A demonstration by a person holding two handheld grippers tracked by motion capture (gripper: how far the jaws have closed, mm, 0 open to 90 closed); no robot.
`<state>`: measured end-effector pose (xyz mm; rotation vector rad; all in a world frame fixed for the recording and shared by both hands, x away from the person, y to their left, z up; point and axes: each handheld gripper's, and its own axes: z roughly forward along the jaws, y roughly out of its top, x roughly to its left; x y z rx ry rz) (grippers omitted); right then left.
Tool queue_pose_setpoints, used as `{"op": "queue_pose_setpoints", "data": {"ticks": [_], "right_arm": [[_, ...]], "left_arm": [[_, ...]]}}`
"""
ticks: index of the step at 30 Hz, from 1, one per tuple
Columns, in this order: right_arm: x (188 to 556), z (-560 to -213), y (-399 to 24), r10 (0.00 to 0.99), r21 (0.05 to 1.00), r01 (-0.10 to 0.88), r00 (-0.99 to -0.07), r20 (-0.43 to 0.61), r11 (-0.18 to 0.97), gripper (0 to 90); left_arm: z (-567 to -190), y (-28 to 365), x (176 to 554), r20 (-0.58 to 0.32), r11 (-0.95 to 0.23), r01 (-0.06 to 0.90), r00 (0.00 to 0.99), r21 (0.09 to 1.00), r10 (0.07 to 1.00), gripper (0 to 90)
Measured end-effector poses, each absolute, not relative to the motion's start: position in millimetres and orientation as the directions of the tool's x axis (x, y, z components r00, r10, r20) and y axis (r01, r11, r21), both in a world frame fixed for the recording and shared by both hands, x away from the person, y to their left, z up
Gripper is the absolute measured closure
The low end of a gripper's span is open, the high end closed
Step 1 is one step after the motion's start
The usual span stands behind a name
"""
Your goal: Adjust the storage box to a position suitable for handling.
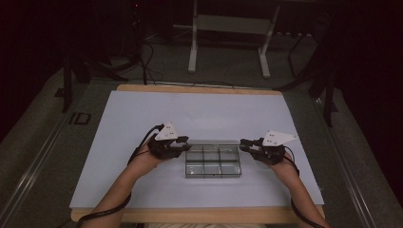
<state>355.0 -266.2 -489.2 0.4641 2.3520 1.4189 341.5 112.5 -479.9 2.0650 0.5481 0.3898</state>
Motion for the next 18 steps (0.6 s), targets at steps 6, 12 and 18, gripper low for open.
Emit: {"op": "queue_pose_setpoints", "data": {"ticks": [6, 12, 18], "right_arm": [[359.5, -486.3, -262.4, 0.48, 0.9, 0.092, -0.866, -0.139, 0.427, 77.2], [361.6, -484.1, -259.1, 0.528, 0.907, 0.113, -0.839, -0.132, 0.405, 79.7], [363.5, -482.1, -257.7, 0.56, 0.912, 0.128, -0.819, -0.124, 0.389, 81.2]], "left_arm": [[-477.2, 113.2, 345.2, 0.057, -0.438, 0.228, 0.835, 0.87, 0.547, 72.0], [-475.3, 113.5, 350.4, 0.05, -0.416, 0.234, 0.822, 0.879, 0.568, 74.8], [-474.9, 111.4, 354.9, 0.052, -0.402, 0.233, 0.811, 0.885, 0.582, 75.9]]}}
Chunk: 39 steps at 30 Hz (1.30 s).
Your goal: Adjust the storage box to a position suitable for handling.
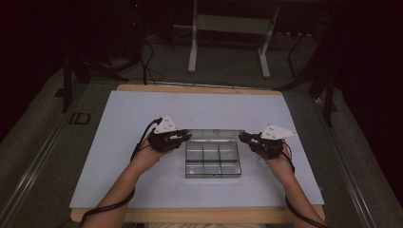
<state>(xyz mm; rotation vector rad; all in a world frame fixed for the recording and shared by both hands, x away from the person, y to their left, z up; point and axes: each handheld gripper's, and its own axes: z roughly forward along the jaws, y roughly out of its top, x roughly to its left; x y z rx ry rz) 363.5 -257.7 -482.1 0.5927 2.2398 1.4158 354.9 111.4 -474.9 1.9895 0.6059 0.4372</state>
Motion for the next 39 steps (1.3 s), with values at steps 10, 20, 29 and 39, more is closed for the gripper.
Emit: {"op": "queue_pose_setpoints", "data": {"ticks": [10, 20, 29, 39], "right_arm": [[369.9, -483.0, -248.5, 0.612, 0.923, 0.138, -0.781, -0.121, 0.359, 75.0], [376.5, -482.5, -240.8, 0.648, 0.912, 0.188, -0.755, -0.102, 0.363, 73.5], [382.3, -482.4, -239.1, 0.676, 0.916, 0.252, -0.736, -0.027, 0.311, 72.3], [388.9, -483.5, -233.6, 0.702, 0.906, 0.28, -0.712, -0.027, 0.319, 67.9]], "left_arm": [[-474.4, 108.1, 364.3, 0.036, -0.372, 0.252, 0.785, 0.894, 0.619, 77.1], [-479.0, 108.5, 372.2, -0.013, -0.323, 0.29, 0.763, 0.901, 0.646, 76.9], [-484.6, 106.3, 378.5, -0.032, -0.322, 0.326, 0.745, 0.889, 0.667, 75.4], [-488.8, 99.8, 384.1, -0.049, -0.299, 0.36, 0.706, 0.884, 0.706, 73.0]]}}
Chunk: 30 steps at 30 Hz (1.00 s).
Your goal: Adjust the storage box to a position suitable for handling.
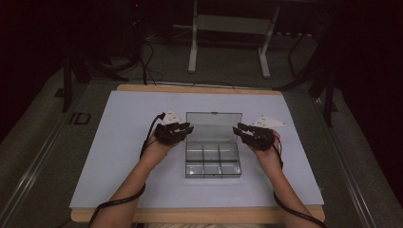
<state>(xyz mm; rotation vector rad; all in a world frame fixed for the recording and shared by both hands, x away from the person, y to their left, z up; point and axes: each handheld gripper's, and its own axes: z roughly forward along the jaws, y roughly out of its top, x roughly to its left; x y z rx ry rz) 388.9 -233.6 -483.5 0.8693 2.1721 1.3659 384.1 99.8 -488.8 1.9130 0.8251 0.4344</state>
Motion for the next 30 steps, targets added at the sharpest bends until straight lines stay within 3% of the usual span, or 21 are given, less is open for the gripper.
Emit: {"op": "queue_pose_setpoints", "data": {"ticks": [12, 30], "right_arm": [[399.1, -484.5, -229.4, 0.729, 0.881, 0.372, -0.683, 0.047, 0.292, 65.6], [414.6, -497.5, -216.9, 0.772, 0.81, 0.513, -0.623, 0.124, 0.284, 54.0]], "left_arm": [[-495.4, 95.5, 392.5, -0.101, -0.272, 0.416, 0.683, 0.868, 0.724, 67.2], [-508.2, 92.0, 405.2, -0.203, -0.207, 0.534, 0.609, 0.82, 0.767, 60.1]]}}
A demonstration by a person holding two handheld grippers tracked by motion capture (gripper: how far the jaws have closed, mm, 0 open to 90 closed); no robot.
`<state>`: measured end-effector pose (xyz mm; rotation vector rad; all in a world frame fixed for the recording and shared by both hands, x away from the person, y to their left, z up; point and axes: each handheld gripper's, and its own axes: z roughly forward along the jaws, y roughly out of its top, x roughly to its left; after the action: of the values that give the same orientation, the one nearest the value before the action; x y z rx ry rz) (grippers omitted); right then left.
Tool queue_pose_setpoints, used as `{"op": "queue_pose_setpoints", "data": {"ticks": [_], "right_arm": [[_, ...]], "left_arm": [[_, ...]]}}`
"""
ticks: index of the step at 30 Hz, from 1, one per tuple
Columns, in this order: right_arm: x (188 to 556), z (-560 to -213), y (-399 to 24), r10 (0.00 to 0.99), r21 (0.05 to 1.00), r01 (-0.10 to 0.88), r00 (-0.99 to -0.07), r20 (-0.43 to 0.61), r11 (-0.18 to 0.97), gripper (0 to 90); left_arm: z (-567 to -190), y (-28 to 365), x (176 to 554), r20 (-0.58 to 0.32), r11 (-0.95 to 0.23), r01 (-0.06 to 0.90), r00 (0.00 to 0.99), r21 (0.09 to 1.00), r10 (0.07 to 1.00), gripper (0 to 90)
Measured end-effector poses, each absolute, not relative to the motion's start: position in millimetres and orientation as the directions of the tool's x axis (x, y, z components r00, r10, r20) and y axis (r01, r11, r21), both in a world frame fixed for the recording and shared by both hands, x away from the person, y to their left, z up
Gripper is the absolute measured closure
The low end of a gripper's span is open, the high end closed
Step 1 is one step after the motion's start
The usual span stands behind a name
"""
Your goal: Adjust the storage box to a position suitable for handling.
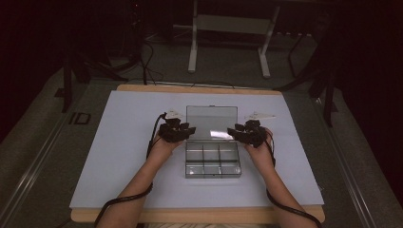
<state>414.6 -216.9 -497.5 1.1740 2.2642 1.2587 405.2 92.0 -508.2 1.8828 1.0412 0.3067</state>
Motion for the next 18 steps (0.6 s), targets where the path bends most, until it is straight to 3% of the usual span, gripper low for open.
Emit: {"op": "queue_pose_setpoints", "data": {"ticks": [7, 18], "right_arm": [[419.2, -505.4, -212.6, 0.789, 0.768, 0.576, -0.594, 0.159, 0.279, 50.4], [425.9, -510.0, -215.0, 0.805, 0.71, 0.675, -0.527, 0.271, 0.203, 50.5]], "left_arm": [[-515.3, 89.8, 410.4, -0.26, -0.187, 0.608, 0.57, 0.772, 0.779, 53.5], [-520.3, 90.9, 415.8, -0.327, -0.143, 0.673, 0.519, 0.726, 0.79, 50.7]]}}
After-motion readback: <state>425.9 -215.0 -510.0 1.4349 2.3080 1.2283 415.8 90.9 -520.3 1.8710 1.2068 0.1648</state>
